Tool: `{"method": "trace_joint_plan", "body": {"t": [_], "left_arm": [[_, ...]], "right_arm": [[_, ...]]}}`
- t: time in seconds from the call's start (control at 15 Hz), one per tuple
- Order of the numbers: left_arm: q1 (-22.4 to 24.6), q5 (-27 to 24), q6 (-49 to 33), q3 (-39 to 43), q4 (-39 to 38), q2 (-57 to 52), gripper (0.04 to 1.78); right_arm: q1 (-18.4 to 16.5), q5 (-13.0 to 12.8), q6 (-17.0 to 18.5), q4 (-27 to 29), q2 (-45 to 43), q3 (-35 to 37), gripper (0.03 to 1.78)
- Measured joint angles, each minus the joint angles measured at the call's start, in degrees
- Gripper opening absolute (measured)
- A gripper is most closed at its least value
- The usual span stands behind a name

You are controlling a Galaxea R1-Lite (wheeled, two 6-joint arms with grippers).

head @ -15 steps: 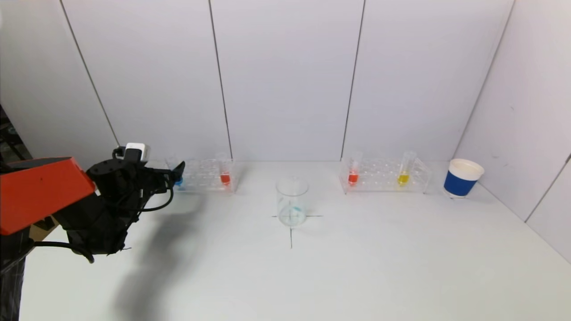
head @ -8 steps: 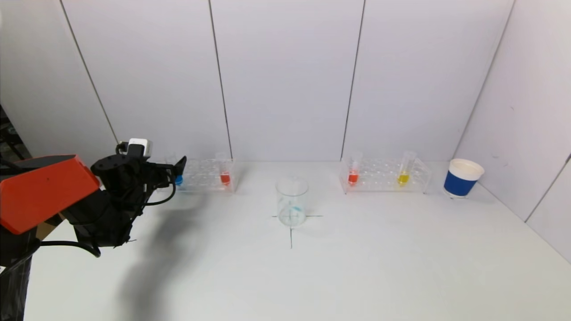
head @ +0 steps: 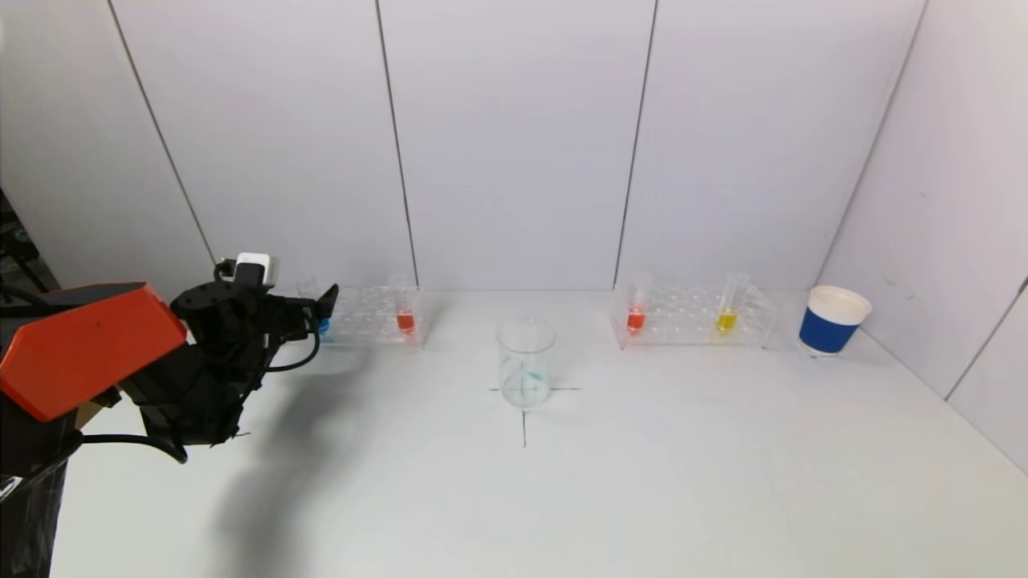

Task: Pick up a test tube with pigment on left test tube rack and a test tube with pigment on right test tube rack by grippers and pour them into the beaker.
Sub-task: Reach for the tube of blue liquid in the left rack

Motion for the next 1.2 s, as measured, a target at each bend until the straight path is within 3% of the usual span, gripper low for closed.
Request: {"method": "trace_joint_plan", "body": {"t": [1.2], "left_arm": [[-1.04,0.35,0.02,-2.40,0.96,0.91,1.76]], "right_arm": [[0.00,0.00,0.00,0.02,0.00,0.00,1.77]]}}
